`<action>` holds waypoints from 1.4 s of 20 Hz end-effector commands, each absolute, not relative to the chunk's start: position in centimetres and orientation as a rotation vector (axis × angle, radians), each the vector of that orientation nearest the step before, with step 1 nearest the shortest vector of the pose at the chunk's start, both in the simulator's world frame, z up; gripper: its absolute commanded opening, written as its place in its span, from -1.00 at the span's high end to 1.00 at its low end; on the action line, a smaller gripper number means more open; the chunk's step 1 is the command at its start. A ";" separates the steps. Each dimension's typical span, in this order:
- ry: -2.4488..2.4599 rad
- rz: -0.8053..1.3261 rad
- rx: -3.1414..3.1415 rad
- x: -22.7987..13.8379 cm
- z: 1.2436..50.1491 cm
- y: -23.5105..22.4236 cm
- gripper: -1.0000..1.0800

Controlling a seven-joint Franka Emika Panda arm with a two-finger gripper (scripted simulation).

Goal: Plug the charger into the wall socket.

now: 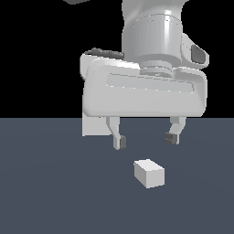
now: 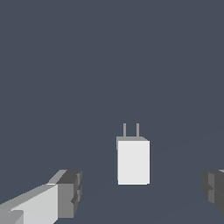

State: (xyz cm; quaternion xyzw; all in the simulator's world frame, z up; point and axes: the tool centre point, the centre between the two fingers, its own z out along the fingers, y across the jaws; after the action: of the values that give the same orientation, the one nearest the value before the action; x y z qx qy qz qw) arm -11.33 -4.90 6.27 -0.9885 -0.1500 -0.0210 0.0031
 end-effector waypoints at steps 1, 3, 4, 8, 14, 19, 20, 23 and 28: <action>-0.481 -0.071 -3.098 -11.5 6.1 -5.0 -0.92; -0.481 -0.071 -3.098 -11.4 6.1 -5.0 -0.92; -0.479 -0.070 -3.098 -11.4 6.1 -5.0 -0.92; -0.475 -0.068 -3.098 -11.3 6.2 -5.0 -0.92; -0.475 -0.068 -3.098 -11.4 5.2 -5.0 -0.92; -0.474 -0.068 -3.098 -11.4 3.1 -5.0 -0.92; -0.474 -0.068 -3.098 -11.4 2.7 -4.9 -0.92; -0.474 -0.068 -3.098 -11.4 1.8 -4.9 -0.92; -0.474 -0.068 -3.098 -11.3 1.2 -4.9 -0.92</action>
State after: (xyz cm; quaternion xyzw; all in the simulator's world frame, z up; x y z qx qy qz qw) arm -11.39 -4.93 1.30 -0.9883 -0.1513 -0.0212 0.0034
